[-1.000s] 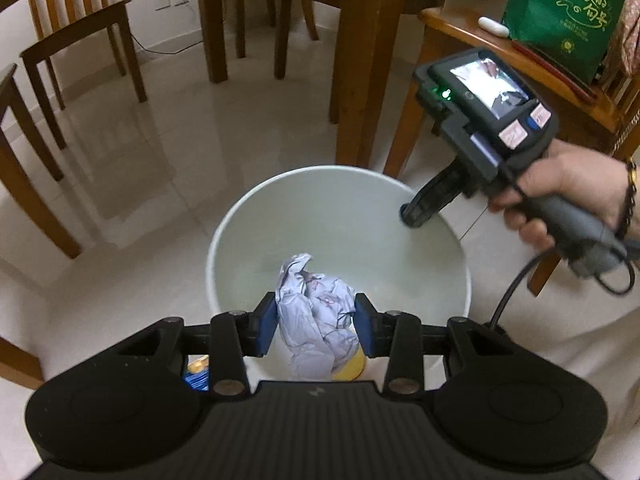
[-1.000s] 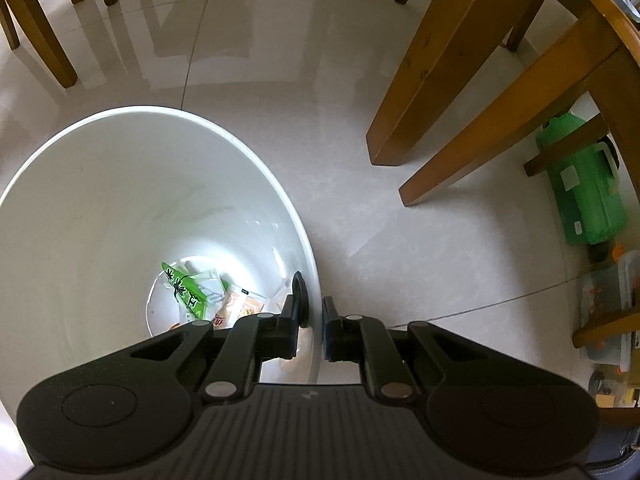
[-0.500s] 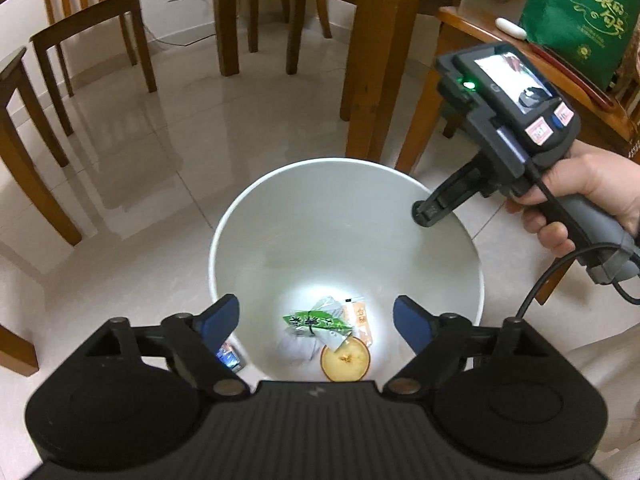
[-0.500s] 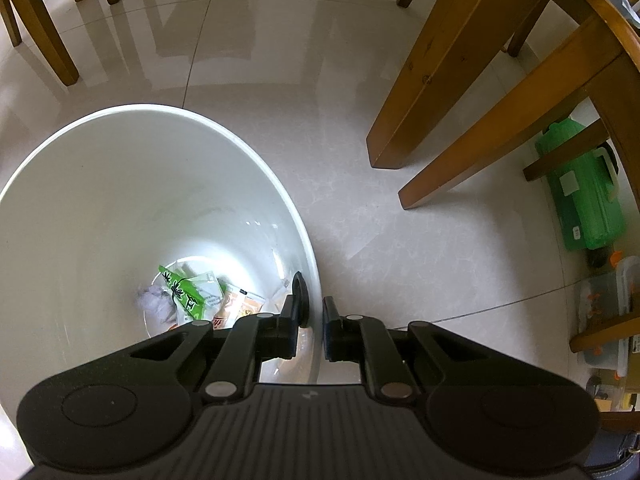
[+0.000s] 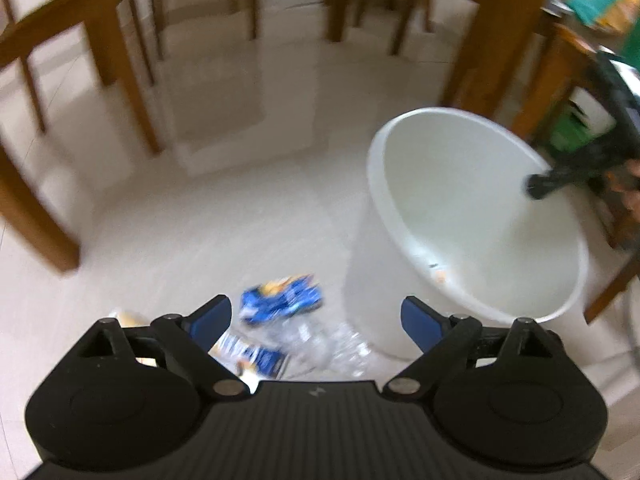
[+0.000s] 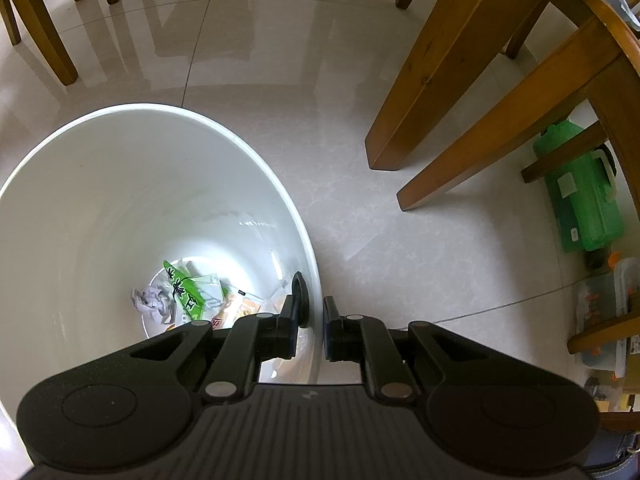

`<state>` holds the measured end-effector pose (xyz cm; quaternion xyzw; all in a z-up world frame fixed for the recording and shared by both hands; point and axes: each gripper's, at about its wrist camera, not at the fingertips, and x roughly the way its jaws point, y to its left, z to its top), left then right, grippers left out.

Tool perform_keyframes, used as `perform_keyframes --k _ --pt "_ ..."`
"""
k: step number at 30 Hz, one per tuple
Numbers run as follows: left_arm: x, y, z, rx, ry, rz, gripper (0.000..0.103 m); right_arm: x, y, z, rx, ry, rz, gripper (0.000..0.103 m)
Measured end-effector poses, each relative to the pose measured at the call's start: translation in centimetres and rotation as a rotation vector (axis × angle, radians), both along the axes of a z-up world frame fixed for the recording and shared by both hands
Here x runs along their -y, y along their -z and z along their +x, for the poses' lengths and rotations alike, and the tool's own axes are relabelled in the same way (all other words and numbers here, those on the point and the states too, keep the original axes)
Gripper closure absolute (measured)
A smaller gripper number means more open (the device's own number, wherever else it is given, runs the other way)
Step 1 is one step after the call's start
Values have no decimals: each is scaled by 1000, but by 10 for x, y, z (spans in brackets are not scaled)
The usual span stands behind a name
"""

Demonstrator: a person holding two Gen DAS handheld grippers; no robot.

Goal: Collect trash
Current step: 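Move the left gripper back to the pile toward the white-gold packet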

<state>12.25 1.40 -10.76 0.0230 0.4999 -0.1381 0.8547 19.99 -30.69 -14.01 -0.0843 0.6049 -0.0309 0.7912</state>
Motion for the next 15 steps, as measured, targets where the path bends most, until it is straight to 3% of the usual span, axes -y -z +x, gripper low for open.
perform_keyframes --k 10,15 --pt "-102 92 -11 -165 -429 -103 12 -3 1 -4 7 -13 -24 88" --pt "-147 145 -22 -244 -710 -264 15 -5 2 -5 10 -24 -36 87"
